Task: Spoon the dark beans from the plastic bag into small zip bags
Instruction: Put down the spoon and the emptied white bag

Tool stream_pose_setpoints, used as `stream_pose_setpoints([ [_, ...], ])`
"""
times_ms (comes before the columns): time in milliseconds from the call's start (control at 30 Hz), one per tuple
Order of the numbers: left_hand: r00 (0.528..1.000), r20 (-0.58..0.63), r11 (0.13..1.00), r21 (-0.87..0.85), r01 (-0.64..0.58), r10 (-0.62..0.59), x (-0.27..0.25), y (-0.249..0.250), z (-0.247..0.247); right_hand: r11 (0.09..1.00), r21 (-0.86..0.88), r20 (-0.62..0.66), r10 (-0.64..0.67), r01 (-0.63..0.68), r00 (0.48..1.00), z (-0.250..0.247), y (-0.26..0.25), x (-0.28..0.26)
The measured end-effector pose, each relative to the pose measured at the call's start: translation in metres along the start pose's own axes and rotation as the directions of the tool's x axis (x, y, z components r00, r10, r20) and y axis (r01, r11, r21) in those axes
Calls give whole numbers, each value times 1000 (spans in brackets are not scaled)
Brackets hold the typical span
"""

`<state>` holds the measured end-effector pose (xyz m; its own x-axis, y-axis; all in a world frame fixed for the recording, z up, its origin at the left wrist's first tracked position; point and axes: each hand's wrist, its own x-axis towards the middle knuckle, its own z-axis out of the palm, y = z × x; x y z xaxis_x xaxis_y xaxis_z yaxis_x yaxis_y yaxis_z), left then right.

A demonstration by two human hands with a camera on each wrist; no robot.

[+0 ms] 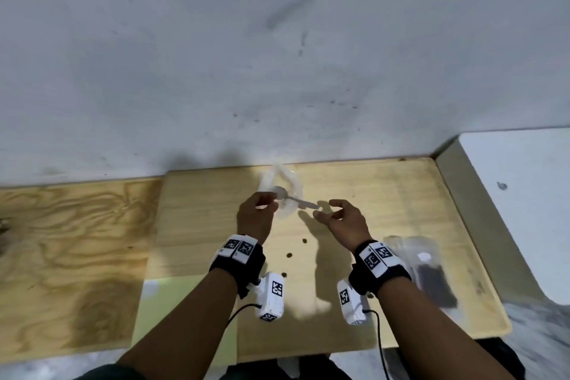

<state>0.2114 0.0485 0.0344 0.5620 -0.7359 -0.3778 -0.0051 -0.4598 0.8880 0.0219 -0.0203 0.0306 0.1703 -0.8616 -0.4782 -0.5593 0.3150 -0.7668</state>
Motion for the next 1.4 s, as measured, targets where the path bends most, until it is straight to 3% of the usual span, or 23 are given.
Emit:
stream_pose_setpoints([
  [167,998,-8,985,161,61,-61,41,-12,-28,993,-93,-11,69,-70,998,29,-19,28],
  [367,977,192,964,263,43,-96,81,-17,-14,954,-277,-22,115,-117,993,38,-22,49],
  [633,976,168,977,185,104,-135,103,-19,2,941,-323,-33,94,-100,995,43,-27,59],
  [867,993,103,970,242,27,-53,98,-18,0,978,-208,-150,-19,-12,988,29,-35,53],
  [967,996,78,972,233,19,-38,94,-19,-3,997,-66,-201,-40,27,979,14,-34,48],
  [1067,997,67,978,205,27,-41,88,-20,-7,989,145,-251,47,-10,967,-4,-19,45],
  [1167,996,50,983,174,60,-69,84,-20,-10,958,255,-263,196,-127,945,-20,6,46],
  [1300,994,26,988,119,100,-104,81,-20,-8,928,255,-265,337,-271,903,-32,32,52],
  [1400,994,-1,989,95,109,-110,80,-22,-2,926,193,-270,367,-323,890,-34,40,62],
])
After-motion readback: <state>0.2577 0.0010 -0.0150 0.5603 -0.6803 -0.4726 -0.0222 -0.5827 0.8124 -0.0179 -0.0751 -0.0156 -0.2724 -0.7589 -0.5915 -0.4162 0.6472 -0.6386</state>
